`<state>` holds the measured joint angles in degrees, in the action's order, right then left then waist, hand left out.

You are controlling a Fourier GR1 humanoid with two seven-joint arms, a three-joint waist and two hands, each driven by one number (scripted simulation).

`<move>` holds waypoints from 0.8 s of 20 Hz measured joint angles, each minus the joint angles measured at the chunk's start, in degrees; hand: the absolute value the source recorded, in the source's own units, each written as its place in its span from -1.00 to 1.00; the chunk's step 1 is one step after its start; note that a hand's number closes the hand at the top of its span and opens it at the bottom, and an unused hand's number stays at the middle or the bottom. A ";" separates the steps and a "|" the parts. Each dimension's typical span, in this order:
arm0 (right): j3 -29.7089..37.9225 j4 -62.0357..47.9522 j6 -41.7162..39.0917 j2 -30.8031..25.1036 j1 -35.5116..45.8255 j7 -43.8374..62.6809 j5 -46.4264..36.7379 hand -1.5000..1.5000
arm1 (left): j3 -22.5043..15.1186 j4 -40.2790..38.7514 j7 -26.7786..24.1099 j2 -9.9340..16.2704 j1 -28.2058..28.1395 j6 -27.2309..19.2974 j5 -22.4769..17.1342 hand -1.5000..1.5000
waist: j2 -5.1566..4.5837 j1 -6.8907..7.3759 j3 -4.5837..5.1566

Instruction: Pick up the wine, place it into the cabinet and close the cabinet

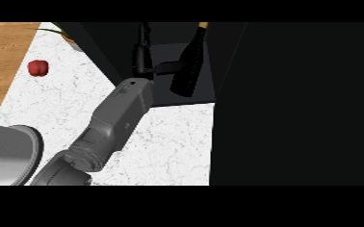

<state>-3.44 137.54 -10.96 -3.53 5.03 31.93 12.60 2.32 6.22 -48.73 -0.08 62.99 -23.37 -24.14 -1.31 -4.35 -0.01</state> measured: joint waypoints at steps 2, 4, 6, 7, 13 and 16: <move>-0.60 0.08 0.12 0.15 -0.30 0.02 -0.09 -1.00 | -0.29 0.00 0.01 -0.02 -0.04 1.26 0.18 -1.00 | 0.02 0.06 0.03; -1.02 -0.04 0.33 0.38 -0.40 -0.02 -0.20 -1.00 | -0.57 0.10 -0.36 -0.04 -0.08 2.35 0.39 -1.00 | -0.01 0.13 0.05; -0.63 -0.18 0.43 0.33 0.06 -0.21 -0.25 -1.00 | -0.89 0.04 -0.28 -0.04 -0.06 2.76 0.40 -1.00 | 0.00 0.18 0.08; -1.00 -0.16 0.64 0.49 0.19 -0.12 -0.29 -1.00 | -0.89 0.10 -0.30 -0.04 -0.10 3.30 0.23 -1.00 | 0.02 0.16 0.07; -3.28 0.15 2.28 1.16 1.08 1.56 -0.80 -1.00 | -1.09 1.23 -1.13 -0.07 -0.87 6.02 -2.46 -1.00 | 0.36 -0.05 0.08; -2.62 0.05 2.49 0.75 1.94 2.59 -0.55 -1.00 | -2.22 1.99 -1.28 -0.03 -1.40 6.70 -4.36 -1.00 | 0.54 -0.14 0.08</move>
<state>-6.06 137.60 -8.47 -2.78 6.97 34.52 12.05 0.10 8.22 -50.01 -0.11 61.58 -16.67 -28.50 -0.76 -4.48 0.06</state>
